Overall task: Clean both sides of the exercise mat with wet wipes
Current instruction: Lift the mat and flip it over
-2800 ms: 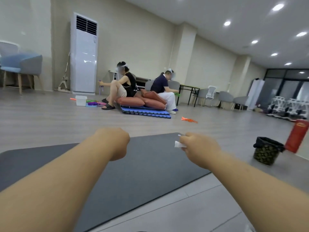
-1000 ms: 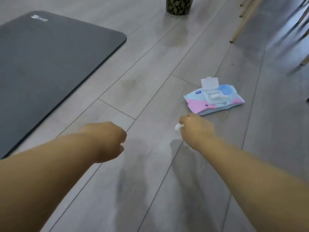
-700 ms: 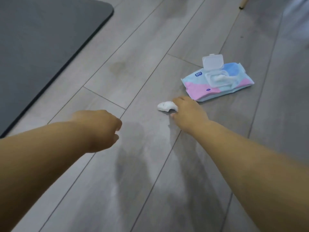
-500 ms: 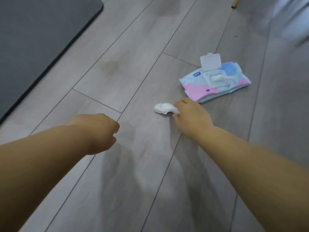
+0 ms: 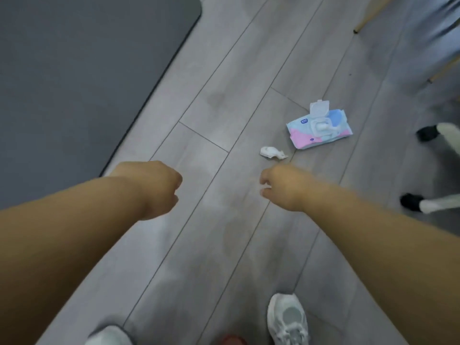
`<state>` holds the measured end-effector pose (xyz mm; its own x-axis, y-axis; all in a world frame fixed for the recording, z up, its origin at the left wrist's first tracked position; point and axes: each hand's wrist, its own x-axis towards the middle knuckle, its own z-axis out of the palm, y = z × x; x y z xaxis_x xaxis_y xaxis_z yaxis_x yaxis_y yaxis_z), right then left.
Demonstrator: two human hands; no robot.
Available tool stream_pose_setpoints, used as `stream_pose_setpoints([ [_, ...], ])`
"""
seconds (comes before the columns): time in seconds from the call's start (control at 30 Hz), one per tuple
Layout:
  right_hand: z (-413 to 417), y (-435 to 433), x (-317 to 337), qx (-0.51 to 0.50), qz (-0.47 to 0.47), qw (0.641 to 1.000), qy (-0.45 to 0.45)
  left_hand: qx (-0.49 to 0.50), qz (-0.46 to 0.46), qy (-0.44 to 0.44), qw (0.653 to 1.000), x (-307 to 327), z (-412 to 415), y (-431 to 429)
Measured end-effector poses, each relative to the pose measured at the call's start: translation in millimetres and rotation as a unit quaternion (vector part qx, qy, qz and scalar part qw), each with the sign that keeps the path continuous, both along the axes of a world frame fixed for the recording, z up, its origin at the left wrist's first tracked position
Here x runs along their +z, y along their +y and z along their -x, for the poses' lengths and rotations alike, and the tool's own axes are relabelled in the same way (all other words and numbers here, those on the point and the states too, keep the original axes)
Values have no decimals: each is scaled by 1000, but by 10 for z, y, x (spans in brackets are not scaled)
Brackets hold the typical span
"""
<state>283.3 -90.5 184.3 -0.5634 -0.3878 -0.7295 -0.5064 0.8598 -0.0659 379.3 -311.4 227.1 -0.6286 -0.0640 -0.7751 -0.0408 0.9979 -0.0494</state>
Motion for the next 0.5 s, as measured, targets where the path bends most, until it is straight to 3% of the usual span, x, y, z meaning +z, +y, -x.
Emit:
stream_pose_setpoints([
  [0.13,-194,-468,1027,-11,17,1000,-21,47,-34,1,998,1052,-263,-415],
  [0.3,-511,-971,2146,-103,96,989,-34,94,-55,-20,994,2176,-590,-964],
  [0.5,-440,-1341,2731,-175,140,974,-35,105,-23,-29,994,2763,-557,-1332],
])
